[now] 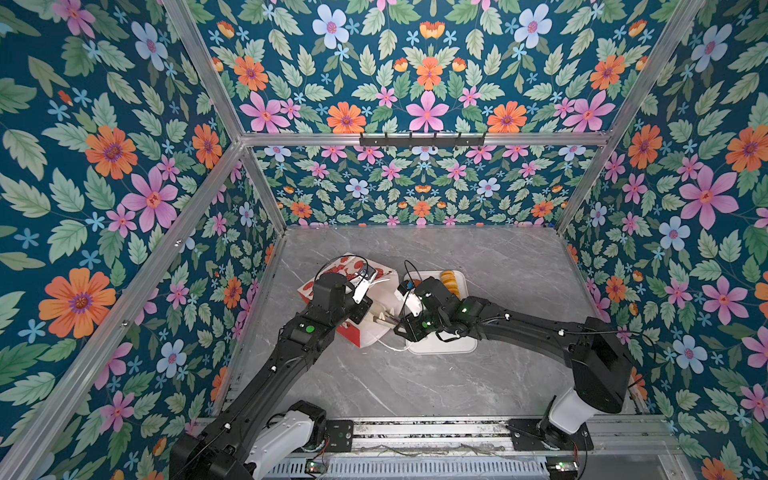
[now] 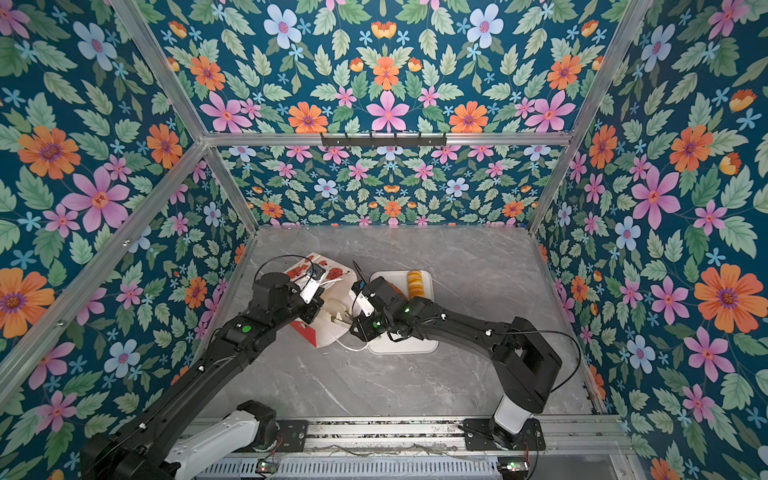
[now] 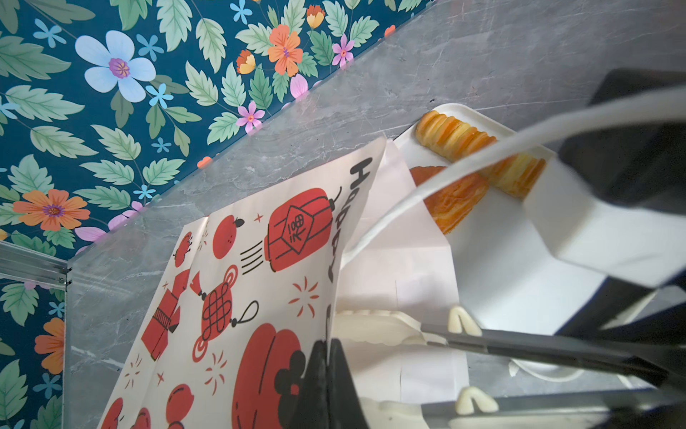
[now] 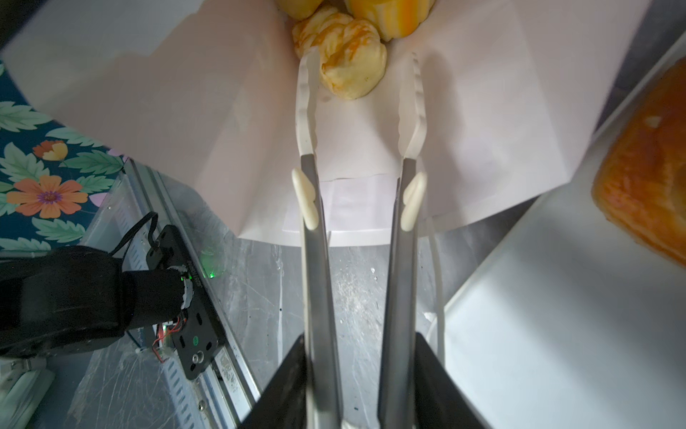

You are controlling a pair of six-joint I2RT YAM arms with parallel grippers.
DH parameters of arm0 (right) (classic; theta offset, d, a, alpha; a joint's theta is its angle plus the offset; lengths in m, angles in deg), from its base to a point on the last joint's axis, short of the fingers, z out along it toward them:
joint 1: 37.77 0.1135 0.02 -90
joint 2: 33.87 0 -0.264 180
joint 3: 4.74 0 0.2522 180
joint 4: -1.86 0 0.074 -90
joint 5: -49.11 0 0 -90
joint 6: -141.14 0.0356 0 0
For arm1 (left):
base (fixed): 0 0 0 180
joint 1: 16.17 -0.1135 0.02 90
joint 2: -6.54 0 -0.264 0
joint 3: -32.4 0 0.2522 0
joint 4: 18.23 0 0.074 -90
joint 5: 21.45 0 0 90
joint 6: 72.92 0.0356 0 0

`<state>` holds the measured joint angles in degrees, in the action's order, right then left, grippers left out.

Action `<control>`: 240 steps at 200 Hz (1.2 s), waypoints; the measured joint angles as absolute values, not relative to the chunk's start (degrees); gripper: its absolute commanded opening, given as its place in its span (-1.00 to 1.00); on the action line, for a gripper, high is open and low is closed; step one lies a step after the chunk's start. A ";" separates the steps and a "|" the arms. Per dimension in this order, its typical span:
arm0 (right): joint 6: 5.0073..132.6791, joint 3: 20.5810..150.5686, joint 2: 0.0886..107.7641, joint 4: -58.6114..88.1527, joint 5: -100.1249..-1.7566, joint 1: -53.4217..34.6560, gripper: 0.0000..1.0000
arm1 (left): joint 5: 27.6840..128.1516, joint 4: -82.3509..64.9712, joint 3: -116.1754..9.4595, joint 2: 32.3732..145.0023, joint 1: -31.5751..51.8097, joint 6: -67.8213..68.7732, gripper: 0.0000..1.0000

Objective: Take the fake bread out of the paper bag
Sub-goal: 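Move the tongs with the right gripper back into the bag's mouth, then close the tongs on the round yellow-orange bun inside the bag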

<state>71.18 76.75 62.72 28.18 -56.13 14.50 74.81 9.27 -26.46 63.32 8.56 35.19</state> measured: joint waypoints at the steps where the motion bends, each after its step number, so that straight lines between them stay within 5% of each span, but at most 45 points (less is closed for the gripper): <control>1: 71.22 76.75 62.90 28.16 -56.22 14.53 -0.16 | 74.81 9.27 -26.46 63.32 8.56 35.19 -1.00; 240: 72.57 84.90 73.28 26.04 -61.64 14.46 -0.21 | 75.16 8.85 -25.10 62.66 8.54 34.97 -1.00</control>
<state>72.57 84.90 73.28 26.04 -61.64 14.46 75.16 8.85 -25.10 62.66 8.54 34.97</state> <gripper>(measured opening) 0.408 0.050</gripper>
